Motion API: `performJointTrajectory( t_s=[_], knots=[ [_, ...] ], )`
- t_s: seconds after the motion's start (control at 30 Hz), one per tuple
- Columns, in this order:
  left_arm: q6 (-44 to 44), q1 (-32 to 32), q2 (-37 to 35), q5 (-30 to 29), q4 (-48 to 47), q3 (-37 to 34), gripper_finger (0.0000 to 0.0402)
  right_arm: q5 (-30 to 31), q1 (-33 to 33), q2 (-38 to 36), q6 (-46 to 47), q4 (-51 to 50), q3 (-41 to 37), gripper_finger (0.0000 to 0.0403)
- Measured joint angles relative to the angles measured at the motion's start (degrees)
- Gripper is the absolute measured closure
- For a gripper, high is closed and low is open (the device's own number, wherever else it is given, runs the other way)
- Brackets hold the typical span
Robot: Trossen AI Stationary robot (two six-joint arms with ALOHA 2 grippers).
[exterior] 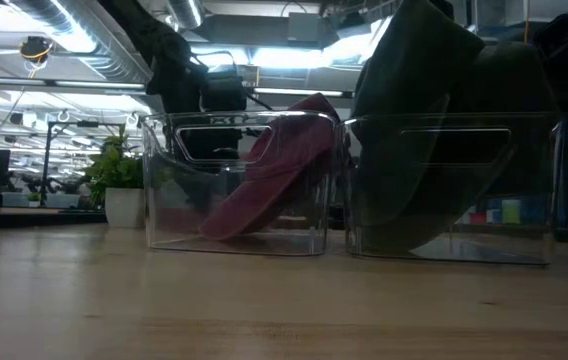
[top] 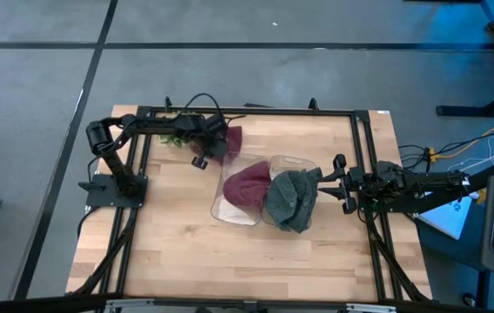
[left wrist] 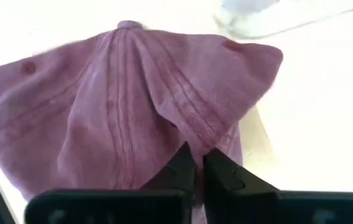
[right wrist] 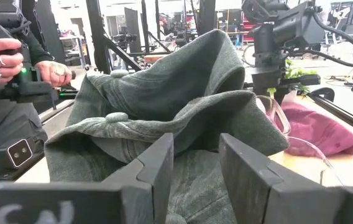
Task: Pick & Place hat
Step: Put the red cap into the left transparent bin
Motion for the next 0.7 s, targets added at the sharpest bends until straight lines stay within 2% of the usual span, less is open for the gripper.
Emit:
performJointTrajectory(
  t_s=[0.33, 0.7],
  knots=[
    [-5.31, 2.92, -4.15, 2.02, 1.64, 0.0, 0.0397, 0.0, 0.0, 0.0, -0.02, 0.02, 0.0, 0.0272],
    [-10.6, 6.39, -11.99, 3.53, 10.51, 0.0, 0.0397, 0.0, 0.0, -0.02, -0.01, 0.0, 0.0, 0.0272]
  ],
)
